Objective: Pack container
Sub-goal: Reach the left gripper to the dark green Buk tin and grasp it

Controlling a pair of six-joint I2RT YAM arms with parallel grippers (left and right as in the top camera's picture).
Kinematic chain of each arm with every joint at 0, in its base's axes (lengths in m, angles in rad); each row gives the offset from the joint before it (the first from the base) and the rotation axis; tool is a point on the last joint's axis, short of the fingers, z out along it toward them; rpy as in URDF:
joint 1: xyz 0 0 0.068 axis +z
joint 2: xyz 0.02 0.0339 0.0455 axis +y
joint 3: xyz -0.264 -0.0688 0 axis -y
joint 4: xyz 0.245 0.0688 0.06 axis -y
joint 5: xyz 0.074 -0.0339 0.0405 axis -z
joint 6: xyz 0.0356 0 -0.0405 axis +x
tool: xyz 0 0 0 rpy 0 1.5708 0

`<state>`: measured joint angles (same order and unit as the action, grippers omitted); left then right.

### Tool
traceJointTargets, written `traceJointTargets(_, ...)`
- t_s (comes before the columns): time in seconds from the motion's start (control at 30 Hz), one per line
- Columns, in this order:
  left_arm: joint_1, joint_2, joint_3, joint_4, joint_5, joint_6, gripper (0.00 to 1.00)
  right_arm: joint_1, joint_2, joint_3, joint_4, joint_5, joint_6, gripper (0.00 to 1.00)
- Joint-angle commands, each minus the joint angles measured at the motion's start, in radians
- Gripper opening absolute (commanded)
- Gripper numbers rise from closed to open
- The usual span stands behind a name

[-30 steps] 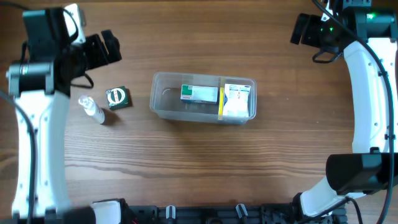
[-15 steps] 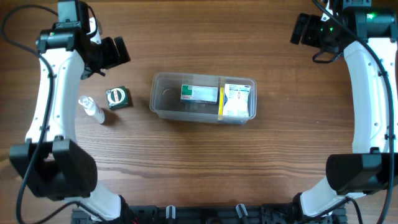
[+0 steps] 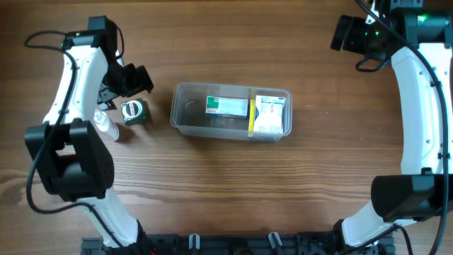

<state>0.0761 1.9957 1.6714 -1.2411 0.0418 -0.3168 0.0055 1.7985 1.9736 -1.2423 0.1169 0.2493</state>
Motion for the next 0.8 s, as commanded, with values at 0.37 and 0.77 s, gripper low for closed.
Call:
traceJointTargets(0.37,0.008,0.1,0.014,-0.021,-0.119,-0.048,1.0,0.001,-0.001,0.008,0.0,0.018,0.013,1.0)
traceJointTargets(0.77,0.007,0.18,0.013,0.032,-0.118,0.025,1.0,0.001,-0.002,0.008,0.0,0.017,0.013,1.0)
